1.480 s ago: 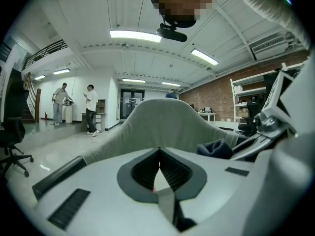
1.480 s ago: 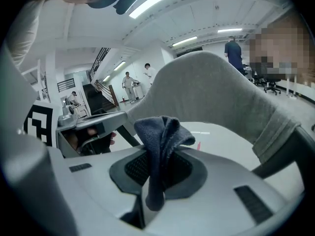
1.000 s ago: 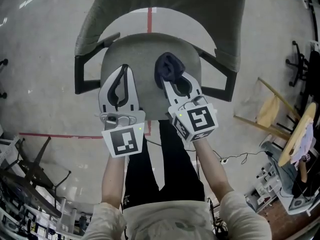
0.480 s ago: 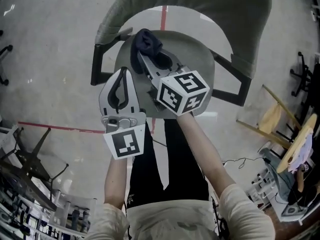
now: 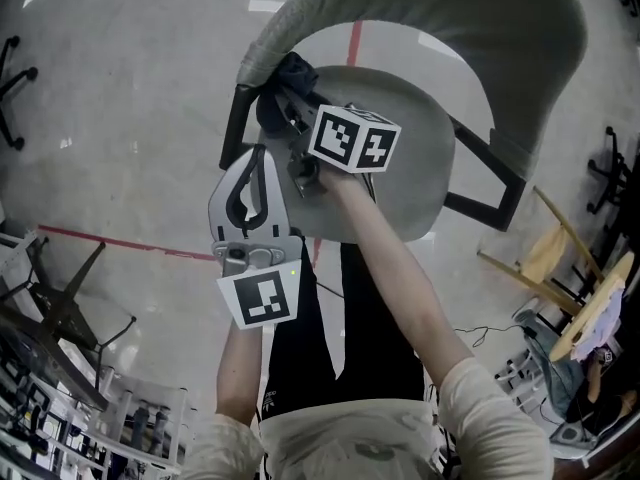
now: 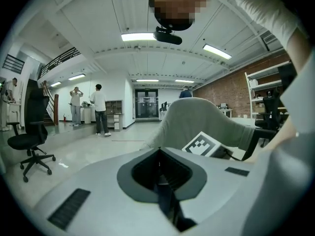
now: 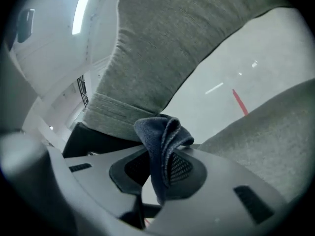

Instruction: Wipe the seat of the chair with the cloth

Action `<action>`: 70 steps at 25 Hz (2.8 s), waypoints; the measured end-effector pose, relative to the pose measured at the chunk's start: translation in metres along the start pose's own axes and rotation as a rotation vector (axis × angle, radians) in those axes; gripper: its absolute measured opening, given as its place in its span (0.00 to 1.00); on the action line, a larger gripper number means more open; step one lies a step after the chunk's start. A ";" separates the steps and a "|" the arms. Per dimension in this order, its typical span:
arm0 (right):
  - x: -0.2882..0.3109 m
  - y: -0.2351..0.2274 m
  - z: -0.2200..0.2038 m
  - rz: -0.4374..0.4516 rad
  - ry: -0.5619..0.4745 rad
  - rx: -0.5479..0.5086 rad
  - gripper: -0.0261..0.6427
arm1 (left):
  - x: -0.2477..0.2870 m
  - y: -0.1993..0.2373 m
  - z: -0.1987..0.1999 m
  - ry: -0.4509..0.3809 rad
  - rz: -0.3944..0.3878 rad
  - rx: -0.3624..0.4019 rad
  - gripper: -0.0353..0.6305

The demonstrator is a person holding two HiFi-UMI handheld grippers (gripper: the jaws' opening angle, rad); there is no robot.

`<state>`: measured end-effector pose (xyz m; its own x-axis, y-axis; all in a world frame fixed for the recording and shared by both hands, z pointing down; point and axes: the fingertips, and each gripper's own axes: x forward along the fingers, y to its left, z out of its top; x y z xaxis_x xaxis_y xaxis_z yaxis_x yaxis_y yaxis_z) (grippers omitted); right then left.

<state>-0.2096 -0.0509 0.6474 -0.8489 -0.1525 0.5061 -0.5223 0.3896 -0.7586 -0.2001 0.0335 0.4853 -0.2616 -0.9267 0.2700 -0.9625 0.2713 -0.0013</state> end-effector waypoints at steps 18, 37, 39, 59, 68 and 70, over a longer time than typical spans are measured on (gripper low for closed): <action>0.006 -0.064 -0.018 -0.202 0.194 -0.072 0.12 | 0.019 -0.016 -0.014 0.041 -0.048 0.001 0.08; -0.135 -0.181 0.030 -0.531 0.136 -0.236 0.12 | 0.053 -0.092 0.006 0.019 -0.188 0.030 0.08; -0.152 -0.196 0.035 -0.572 0.134 -0.259 0.12 | 0.054 -0.102 0.005 0.021 -0.205 0.043 0.08; -0.235 -0.260 0.051 -0.947 0.066 -0.280 0.12 | 0.053 -0.131 0.001 0.033 -0.245 0.078 0.08; -0.247 -0.266 0.054 -0.988 0.040 -0.278 0.12 | 0.052 -0.124 0.002 0.032 -0.220 0.077 0.08; -0.250 -0.264 0.054 -0.990 0.034 -0.269 0.12 | 0.052 -0.122 0.002 0.031 -0.214 0.078 0.08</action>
<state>0.1356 -0.1648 0.6991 -0.0423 -0.4920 0.8696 -0.9481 0.2943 0.1204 -0.0968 -0.0482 0.4971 -0.0495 -0.9523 0.3011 -0.9988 0.0474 -0.0146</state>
